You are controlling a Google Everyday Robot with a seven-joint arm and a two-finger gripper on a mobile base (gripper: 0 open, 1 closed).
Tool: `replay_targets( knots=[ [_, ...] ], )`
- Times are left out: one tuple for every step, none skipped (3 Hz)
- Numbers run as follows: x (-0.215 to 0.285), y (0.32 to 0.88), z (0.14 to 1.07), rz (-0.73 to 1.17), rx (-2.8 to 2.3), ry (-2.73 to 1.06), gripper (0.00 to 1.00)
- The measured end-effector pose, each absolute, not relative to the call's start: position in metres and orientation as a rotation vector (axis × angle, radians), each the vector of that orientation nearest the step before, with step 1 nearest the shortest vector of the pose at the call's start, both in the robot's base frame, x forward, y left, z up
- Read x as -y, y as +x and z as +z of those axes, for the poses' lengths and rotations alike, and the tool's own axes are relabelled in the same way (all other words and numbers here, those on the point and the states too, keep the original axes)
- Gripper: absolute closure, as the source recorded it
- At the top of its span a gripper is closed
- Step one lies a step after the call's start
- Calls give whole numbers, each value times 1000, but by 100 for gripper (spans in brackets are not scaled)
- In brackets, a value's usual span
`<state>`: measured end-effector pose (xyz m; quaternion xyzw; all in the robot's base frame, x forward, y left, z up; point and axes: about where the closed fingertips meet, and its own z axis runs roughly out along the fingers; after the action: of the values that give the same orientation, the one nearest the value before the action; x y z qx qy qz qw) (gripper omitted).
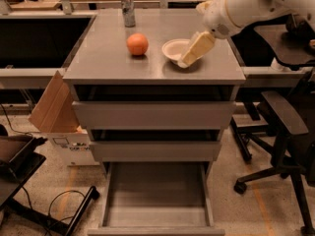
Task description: Place orange into bottom drawer
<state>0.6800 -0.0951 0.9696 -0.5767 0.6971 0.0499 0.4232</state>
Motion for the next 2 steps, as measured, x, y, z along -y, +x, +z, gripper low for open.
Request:
replay_targets(
  knots=[
    [62, 736, 979, 185, -1665, -1369, 0],
    [62, 736, 979, 185, -1665, -1369, 0]
  ],
)
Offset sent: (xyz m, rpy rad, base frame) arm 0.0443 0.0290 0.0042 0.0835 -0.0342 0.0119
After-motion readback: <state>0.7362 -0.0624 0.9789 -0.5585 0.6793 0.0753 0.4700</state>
